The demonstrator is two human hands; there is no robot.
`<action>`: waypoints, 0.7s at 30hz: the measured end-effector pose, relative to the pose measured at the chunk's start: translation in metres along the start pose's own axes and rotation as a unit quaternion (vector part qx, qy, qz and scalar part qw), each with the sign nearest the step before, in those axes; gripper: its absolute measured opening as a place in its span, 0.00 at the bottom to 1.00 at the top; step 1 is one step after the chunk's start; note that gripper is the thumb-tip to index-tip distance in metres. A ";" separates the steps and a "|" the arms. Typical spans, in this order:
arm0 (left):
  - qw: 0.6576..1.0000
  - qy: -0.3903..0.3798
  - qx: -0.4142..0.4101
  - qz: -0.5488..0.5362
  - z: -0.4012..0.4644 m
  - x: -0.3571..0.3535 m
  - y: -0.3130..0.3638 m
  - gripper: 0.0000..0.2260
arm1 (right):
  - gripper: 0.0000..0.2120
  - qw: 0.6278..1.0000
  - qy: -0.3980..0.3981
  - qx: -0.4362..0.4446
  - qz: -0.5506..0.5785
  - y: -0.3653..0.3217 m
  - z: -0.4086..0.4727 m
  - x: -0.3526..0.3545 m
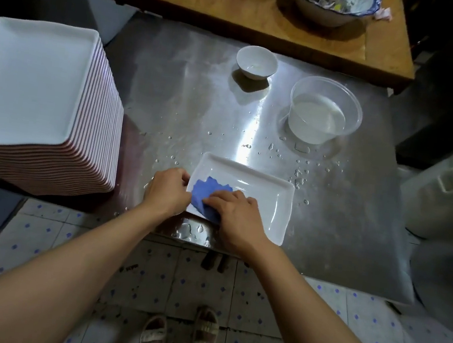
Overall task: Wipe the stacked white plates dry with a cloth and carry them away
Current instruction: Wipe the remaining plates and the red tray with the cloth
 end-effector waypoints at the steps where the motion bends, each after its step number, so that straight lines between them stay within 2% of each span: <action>1: 1.000 -0.001 -0.003 0.001 0.000 -0.001 0.000 0.11 | 0.22 0.999 -0.003 -0.019 -0.030 0.008 -0.008 0.001; 6: 0.999 -0.010 -0.027 0.043 0.000 -0.007 0.003 0.16 | 0.11 0.983 0.024 -0.137 -0.117 0.056 -0.042 0.021; 9: 0.997 -0.012 -0.010 0.076 -0.002 -0.007 0.003 0.13 | 0.10 0.975 0.042 -0.166 -0.140 0.075 -0.036 0.029; 13: 0.997 0.003 0.023 0.079 -0.005 -0.005 0.004 0.11 | 0.09 0.980 0.086 -0.101 -0.146 0.071 -0.027 0.032; 17: 0.996 0.023 0.038 0.077 -0.010 -0.004 0.008 0.10 | 0.19 0.996 -0.021 -0.059 -0.065 0.061 -0.044 0.012; 21: 0.996 0.031 0.051 0.067 -0.012 -0.003 0.011 0.11 | 0.17 0.995 -0.056 -0.038 -0.076 0.052 -0.061 0.013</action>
Point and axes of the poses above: each hand's wrist, its own z-axis towards the middle knuckle, its own x-axis out of the back of the hand, y = z × x, the point moved 6 cm from there along z, towards the middle knuckle, and after that the axes turned 12 degrees about x, right-handed, at the moved point
